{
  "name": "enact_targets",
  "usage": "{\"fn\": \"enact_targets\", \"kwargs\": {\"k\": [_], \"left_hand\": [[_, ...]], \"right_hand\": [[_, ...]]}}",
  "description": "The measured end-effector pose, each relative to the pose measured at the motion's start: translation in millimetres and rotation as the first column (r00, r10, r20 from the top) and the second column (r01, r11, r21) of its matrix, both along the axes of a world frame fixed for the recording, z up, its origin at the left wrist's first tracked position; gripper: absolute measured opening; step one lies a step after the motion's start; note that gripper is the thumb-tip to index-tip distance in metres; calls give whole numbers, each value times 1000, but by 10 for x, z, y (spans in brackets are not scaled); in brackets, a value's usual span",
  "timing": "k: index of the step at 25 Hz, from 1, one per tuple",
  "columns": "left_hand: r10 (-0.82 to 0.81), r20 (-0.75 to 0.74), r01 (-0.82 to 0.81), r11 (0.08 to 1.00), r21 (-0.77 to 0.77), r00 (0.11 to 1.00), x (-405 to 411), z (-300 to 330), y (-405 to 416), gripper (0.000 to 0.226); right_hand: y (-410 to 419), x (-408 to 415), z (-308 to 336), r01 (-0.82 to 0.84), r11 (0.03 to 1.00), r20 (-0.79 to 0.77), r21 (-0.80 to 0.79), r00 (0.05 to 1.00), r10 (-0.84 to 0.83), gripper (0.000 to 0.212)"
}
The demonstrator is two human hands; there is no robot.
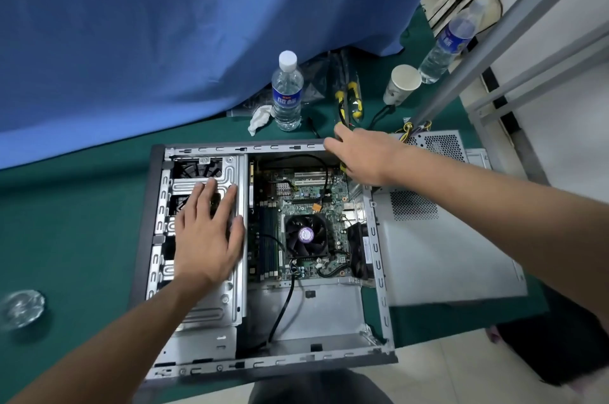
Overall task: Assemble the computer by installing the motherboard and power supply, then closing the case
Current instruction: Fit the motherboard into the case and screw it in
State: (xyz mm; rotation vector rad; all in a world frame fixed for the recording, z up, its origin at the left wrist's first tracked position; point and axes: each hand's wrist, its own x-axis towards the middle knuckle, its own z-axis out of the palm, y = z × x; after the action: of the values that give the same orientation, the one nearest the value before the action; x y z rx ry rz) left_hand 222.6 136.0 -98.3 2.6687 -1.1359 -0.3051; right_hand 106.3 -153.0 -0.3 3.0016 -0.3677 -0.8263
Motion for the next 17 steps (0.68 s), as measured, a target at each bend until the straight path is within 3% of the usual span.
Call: {"fn": "enact_targets", "kwargs": {"k": [2, 4, 7, 9, 12, 13, 15, 17], "left_hand": [[0, 4, 0, 1000, -2, 1000, 7, -15, -11, 58], [-4, 7, 4, 1000, -8, 1000, 9, -28, -21, 58], [-2, 24, 3, 1000, -22, 1000, -7, -27, -8, 58], [0, 32, 1, 999, -35, 999, -19, -35, 15, 58], [-6, 27, 7, 999, -49, 1000, -3, -50, 5, 58], [-7, 27, 9, 998, -55, 1000, -6, -57, 5, 58], [-4, 28, 6, 998, -65, 1000, -19, -56, 17, 58], [-2, 28, 4, 997, -72, 1000, -15, -62, 24, 58]], "right_hand": [[11, -65, -41, -26, 994, 77, -102, 996, 34, 20], [25, -84, -94, 16, 981, 137, -192, 990, 11, 38], [7, 18, -79, 105, 994, 106, -28, 989, -102, 33], [-31, 36, -55, 55, 998, 52, 4, 997, -55, 33], [13, -43, -112, 22, 964, 114, -266, 993, 9, 32], [46, -36, -131, 40, 958, 136, -283, 991, -1, 36], [82, 16, -122, 120, 983, 113, -135, 988, -106, 28], [38, 54, -74, 69, 997, 54, -20, 996, -67, 29]]}}
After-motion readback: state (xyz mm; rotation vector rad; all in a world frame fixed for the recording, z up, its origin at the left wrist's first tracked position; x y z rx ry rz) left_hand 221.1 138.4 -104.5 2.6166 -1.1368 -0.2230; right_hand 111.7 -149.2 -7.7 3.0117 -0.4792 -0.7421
